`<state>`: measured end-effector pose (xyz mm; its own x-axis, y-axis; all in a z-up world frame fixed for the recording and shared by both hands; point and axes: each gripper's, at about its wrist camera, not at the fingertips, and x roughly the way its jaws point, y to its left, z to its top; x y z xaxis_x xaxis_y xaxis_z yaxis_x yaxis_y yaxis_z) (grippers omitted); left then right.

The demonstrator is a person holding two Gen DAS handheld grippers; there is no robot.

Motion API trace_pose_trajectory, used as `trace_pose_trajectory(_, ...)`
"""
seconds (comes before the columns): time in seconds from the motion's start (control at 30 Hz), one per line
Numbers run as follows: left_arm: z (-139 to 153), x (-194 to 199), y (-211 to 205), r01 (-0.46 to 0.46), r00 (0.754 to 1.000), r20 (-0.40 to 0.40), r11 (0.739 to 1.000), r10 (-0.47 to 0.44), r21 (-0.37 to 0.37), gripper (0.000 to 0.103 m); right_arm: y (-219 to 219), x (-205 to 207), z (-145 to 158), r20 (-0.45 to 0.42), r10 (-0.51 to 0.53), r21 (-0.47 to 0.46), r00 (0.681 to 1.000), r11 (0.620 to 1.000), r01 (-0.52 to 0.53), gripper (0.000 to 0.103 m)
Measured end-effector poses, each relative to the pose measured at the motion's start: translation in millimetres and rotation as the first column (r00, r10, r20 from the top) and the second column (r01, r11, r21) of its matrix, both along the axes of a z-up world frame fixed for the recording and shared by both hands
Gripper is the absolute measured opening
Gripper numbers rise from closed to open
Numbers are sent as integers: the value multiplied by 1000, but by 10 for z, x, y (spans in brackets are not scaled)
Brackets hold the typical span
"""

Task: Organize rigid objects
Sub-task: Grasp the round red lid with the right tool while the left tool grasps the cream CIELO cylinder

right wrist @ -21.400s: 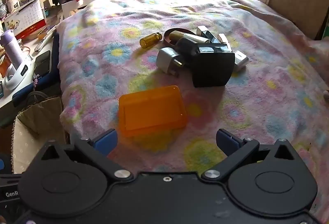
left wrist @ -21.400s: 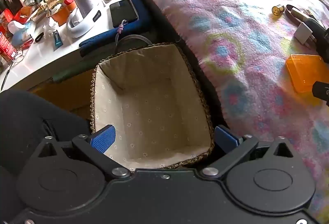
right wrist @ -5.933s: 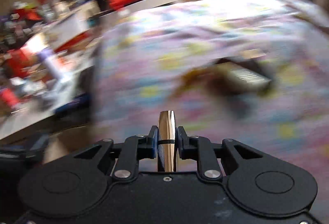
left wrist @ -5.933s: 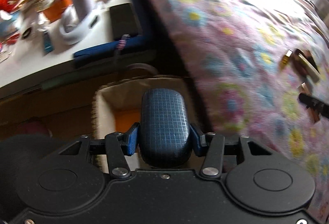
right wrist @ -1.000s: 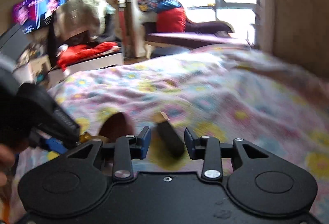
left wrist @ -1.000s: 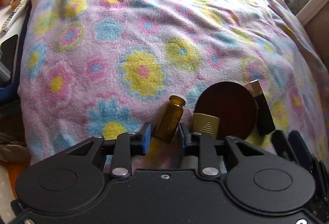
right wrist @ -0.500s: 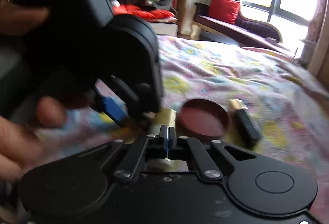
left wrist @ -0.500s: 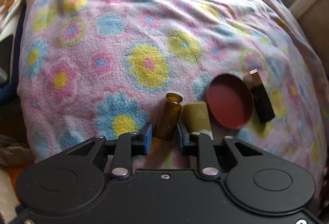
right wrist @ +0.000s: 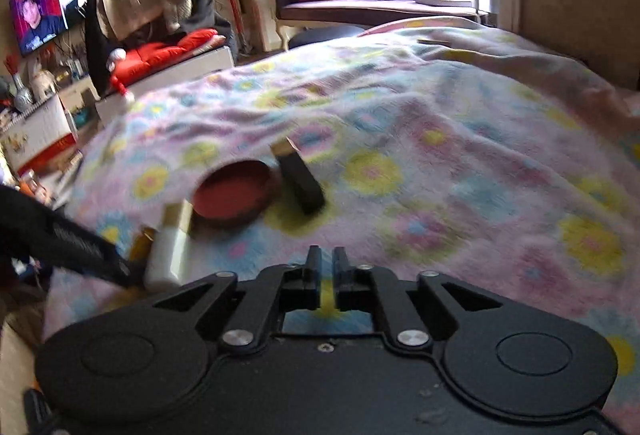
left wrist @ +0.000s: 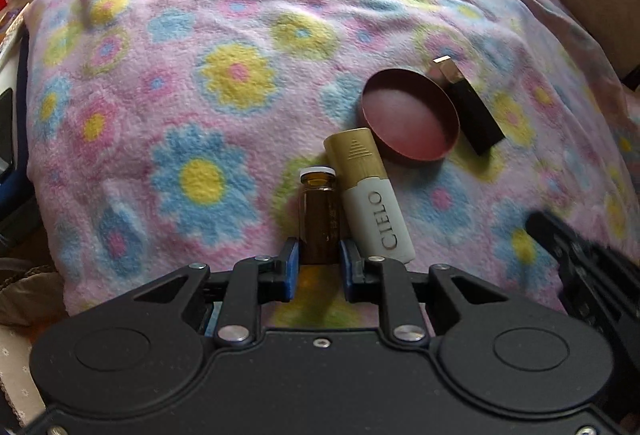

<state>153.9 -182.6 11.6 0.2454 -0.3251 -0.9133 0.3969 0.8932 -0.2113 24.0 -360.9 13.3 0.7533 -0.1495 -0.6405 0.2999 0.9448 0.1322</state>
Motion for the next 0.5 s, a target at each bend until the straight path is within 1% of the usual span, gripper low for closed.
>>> trace_pose_trajectory(0.03, 6, -13, -25, 6, 1000, -1, 1000, -6, 1, 18, 63, 75, 18, 4, 8, -5, 1000, 1000, -8, 15)
trace_pose_trajectory(0.07, 15, -30, -38, 14, 1000, -3, 1000, -14, 1, 18, 121, 161, 53, 11, 13, -8, 1000, 1000, -13, 30)
trace_pose_trajectory(0.1, 24, -47, -43, 23, 1000, -3, 1000, -23, 4, 19, 183, 278, 89, 19, 20, -6, 1000, 1000, -20, 41)
trace_pose_trajectory(0.13, 31, -57, -50, 35, 999, -1, 999, -35, 11, 19, 225, 360, 118, 23, 24, 1, 999, 1000, -24, 58)
trace_pose_trajectory(0.17, 34, -55, -52, 42, 999, 0, 999, -42, 17, 19, 258, 489, 137, 20, 25, 13, 999, 1000, -25, 67)
trace_pose_trajectory(0.23, 33, -19, -20, 35, 999, -12, 999, -35, 16, 21, 271, 790, 115, -14, 31, 42, 999, 999, -30, 71)
trace_pose_trajectory(0.27, 29, 12, 4, 26, 999, -22, 1000, -26, 11, 25, 285, 941, 87, -46, 34, 49, 998, 998, -31, 77)
trace_pose_trajectory(0.3, 26, 43, 34, 18, 999, -32, 1000, -18, 1, 33, 303, 1089, 41, -82, 25, 51, 996, 998, -21, 82)
trace_pose_trajectory(0.33, 23, 79, 71, 7, 999, -44, 1000, -8, -13, 39, 313, 1241, -3, -116, 17, 50, 993, 999, -11, 83)
trace_pose_trajectory(0.37, 25, 103, 106, -5, 999, -49, 1000, 4, -20, 50, 320, 1338, -51, -142, 9, 49, 990, 999, -2, 84)
trace_pose_trajectory(0.4, 31, 131, 137, -23, 999, -46, 1000, 22, -19, 57, 325, 1425, -106, -169, -1, 49, 986, 999, 9, 88)
trace_pose_trajectory(0.47, 50, 149, 172, -39, 999, -23, 999, 39, -5, 58, 350, 1513, -154, -176, -8, 29, 984, 999, 13, 94)
trace_pose_trajectory(0.5, 53, 160, 178, -41, 999, -16, 999, 41, -1, 60, 383, 1555, -161, -180, -8, 14, 984, 1000, 11, 95)
